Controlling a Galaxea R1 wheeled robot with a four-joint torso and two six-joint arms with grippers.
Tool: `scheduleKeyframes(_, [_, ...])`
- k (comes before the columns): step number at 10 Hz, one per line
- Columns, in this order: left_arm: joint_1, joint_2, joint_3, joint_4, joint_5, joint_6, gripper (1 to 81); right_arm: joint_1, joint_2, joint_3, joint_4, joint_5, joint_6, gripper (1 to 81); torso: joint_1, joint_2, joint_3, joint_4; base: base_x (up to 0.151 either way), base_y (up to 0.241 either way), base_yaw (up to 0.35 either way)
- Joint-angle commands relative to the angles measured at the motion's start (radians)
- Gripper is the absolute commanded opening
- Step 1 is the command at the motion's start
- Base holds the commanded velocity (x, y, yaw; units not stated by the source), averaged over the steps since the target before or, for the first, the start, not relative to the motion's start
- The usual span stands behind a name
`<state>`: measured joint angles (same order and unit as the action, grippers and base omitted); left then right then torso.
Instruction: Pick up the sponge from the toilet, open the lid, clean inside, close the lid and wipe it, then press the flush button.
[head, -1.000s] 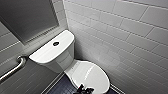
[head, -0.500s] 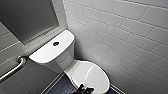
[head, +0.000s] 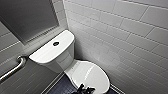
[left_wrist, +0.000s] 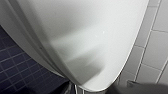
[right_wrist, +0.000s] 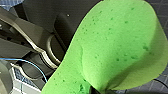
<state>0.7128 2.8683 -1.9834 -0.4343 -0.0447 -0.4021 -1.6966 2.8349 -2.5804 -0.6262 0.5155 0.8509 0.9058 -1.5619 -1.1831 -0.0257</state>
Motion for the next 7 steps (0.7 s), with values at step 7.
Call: scheduleKeyframes(7, [-0.126,0.086,-0.078,0.031,0.022,-0.001,81.1,-0.042,-0.03,0.037,-0.029,-0.052,0.002,1.0,0.0,0.0,0.0,0.0,0.0,0.0,0.0])
